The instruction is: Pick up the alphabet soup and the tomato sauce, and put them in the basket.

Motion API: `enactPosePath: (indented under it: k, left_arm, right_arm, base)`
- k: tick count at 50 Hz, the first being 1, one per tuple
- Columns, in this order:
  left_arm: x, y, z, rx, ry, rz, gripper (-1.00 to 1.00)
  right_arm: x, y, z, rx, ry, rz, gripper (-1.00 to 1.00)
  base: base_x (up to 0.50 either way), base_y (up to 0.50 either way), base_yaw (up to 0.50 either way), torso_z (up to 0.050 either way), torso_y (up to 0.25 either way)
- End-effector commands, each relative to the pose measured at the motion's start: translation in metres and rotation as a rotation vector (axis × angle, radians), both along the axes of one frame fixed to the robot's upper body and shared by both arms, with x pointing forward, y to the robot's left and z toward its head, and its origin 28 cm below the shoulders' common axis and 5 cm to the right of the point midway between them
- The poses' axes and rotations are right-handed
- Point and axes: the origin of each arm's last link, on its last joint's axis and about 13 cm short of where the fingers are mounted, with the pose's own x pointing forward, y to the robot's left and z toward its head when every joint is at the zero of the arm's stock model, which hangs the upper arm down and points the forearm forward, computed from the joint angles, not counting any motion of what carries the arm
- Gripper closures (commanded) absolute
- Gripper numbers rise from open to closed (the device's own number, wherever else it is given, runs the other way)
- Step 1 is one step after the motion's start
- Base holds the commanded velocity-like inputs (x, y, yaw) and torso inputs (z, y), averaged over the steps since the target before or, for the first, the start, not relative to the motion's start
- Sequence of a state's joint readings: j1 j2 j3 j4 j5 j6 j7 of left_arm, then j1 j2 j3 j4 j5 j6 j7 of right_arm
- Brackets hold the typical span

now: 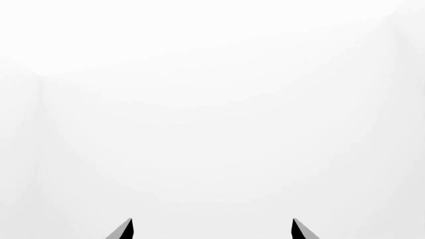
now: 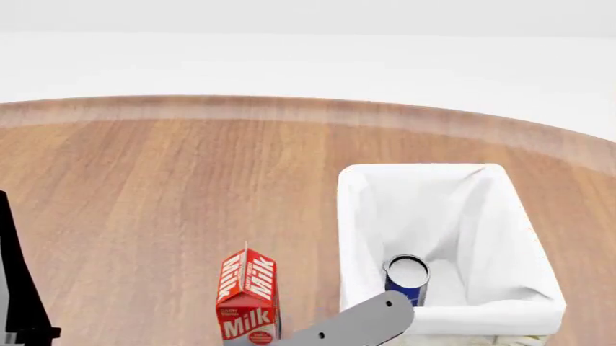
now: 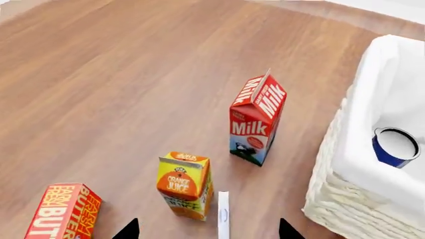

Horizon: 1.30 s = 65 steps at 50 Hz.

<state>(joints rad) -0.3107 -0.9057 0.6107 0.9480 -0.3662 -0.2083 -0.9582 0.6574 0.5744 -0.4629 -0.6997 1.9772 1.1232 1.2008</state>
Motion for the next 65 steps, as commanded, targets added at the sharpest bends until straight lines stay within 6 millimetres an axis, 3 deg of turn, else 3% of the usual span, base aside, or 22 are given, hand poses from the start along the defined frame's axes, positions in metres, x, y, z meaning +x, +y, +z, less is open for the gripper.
enactPosePath:
  k: [1,24,43,52,65]
  left_arm:
    - [0.000,0.000,-0.001,0.000,0.001,0.001,-1.00]
    - [-0.002,-0.002,0.003,0.004,-0.008,-0.002,-1.00]
    - [-0.001,-0.002,0.002,0.001,-0.009,-0.004,-1.00]
    - [0.000,-0.003,0.002,0.004,-0.007,-0.008,-1.00]
    - [0.000,-0.003,0.001,0.003,-0.004,-0.007,-1.00]
  right_arm:
    - [-0.021,-0.001,-0.014,-0.013,0.139,-0.062,-1.00]
    - [-0.063,-0.010,-0.047,-0.139,0.239,-0.138,-1.00]
    - [-0.090,-0.007,-0.059,-0.157,0.292,-0.098,-1.00]
    - [-0.091,-0.004,-0.062,-0.150,0.295,-0.073,-1.00]
    - [-0.089,0.002,-0.087,-0.194,0.279,-0.007,-1.00]
  base:
    - [0.00,0.00,0.00,0.000,0.000]
    - [0.00,0.00,0.00,0.000,0.000]
    - [0.00,0.00,0.00,0.000,0.000]
    - [0.00,0.00,0.00,0.000,0.000]
    - [0.00,0.00,0.00,0.000,0.000]
